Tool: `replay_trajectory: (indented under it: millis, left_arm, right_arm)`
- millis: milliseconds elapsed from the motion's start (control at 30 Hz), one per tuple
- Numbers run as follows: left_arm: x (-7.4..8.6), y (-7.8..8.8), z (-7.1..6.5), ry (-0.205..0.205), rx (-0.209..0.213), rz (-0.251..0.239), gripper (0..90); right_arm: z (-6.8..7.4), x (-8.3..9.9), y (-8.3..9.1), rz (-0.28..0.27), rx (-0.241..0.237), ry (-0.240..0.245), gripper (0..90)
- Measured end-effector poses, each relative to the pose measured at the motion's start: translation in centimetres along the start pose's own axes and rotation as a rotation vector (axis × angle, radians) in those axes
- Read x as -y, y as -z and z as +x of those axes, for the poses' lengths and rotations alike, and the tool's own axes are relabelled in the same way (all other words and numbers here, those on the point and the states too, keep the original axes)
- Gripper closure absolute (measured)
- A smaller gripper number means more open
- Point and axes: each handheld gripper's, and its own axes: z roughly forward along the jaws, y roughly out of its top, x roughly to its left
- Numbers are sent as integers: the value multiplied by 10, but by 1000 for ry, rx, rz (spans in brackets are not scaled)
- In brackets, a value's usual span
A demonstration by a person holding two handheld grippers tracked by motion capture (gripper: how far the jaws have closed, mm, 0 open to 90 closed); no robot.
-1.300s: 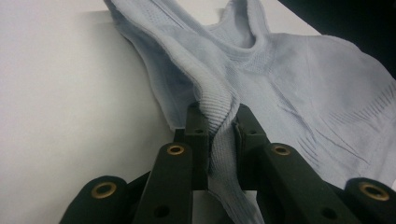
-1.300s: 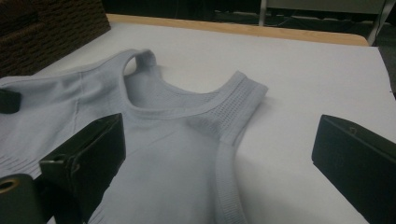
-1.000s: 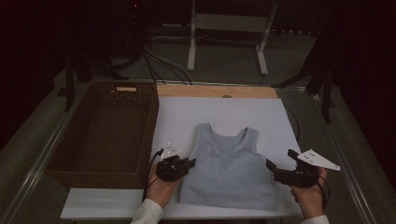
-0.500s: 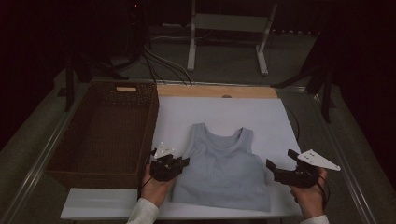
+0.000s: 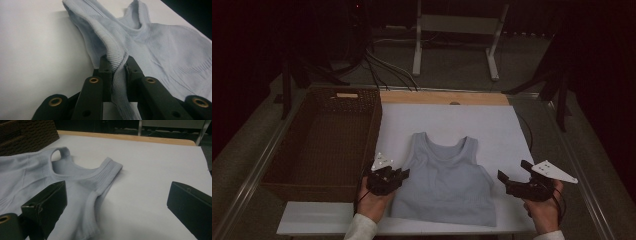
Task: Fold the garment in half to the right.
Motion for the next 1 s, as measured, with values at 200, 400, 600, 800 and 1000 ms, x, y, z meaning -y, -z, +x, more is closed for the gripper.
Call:
replay_trajectory:
  millis: [200, 400, 600, 800, 1000]
  left_arm:
    - [-2, -4, -2, -18, -10, 21, 790]
    - [-5, -6, -8, -27, 3, 21, 787]
    - [-10, -7, -14, -40, 14, 19, 781]
    - [-14, -11, -20, -52, 28, 22, 779]
    - [-21, -13, -28, -54, 47, 14, 779]
  right_arm:
    - [0, 0, -1, 1, 0, -1, 30]
    - [1, 1, -2, 5, -1, 1, 30]
    - [1, 1, -2, 5, 0, 3, 30]
    - [2, 1, -1, 5, -5, 5, 31]
    - [2, 1, -2, 8, -6, 6, 30]
